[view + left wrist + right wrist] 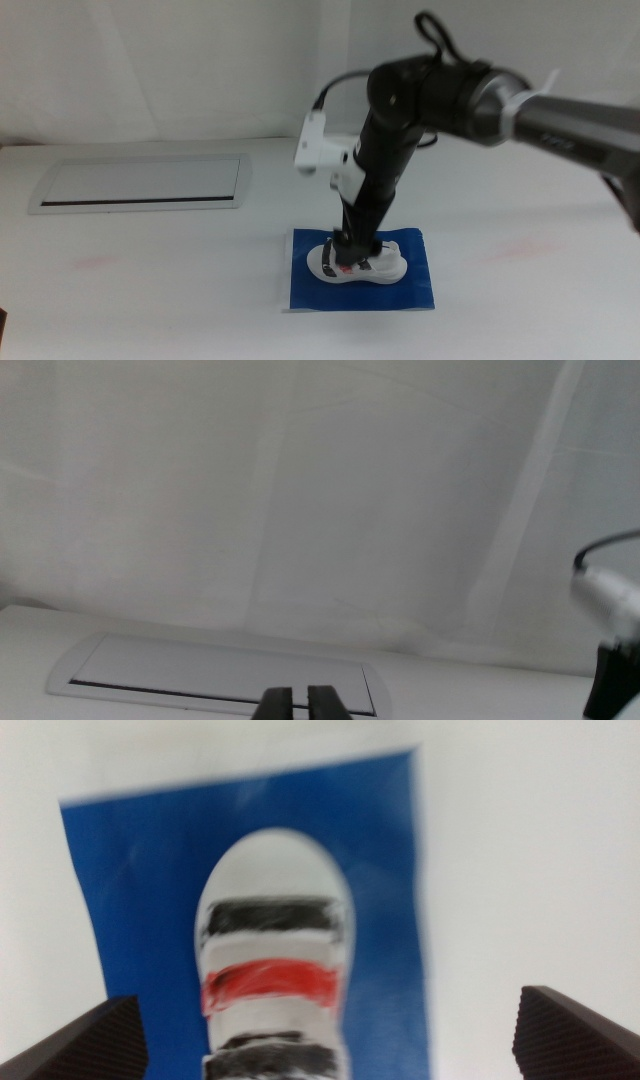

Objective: Use one arm to grab the shoe from the table and place it on the mat.

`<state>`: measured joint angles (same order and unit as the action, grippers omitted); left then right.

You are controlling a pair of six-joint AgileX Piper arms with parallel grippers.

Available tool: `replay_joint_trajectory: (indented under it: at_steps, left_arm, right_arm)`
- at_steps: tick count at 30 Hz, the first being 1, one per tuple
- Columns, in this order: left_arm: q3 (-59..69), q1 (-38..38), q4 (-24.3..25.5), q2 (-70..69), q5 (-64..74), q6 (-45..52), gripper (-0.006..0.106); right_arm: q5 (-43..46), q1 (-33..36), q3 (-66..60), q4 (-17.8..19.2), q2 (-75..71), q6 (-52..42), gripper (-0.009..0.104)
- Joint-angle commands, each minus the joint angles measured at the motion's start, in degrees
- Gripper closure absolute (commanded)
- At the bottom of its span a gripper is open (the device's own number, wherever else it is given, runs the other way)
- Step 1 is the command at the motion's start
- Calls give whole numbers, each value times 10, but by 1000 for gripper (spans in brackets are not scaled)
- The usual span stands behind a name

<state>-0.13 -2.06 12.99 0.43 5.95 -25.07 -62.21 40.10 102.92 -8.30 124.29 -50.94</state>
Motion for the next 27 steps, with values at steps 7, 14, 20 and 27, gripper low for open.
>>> replay_joint_trajectory:
  at_steps: [7, 14, 20, 27]
  left_arm:
    - [22, 2, 0, -23, -3, 0, 103]
    - [22, 2, 0, -23, -3, 0, 103]
    - [22, 2, 0, -23, -3, 0, 103]
    - [22, 2, 0, -23, -3, 0, 103]
  right_arm:
    - [48, -5, 70, 14, -53, 236, -7]
    - [-34, -96, 138, 68, -54, 543, -7]
    - [-73, -183, 134, 156, -65, 587, -7]
    - [-71, -288, 95, 182, -139, 572, -7]
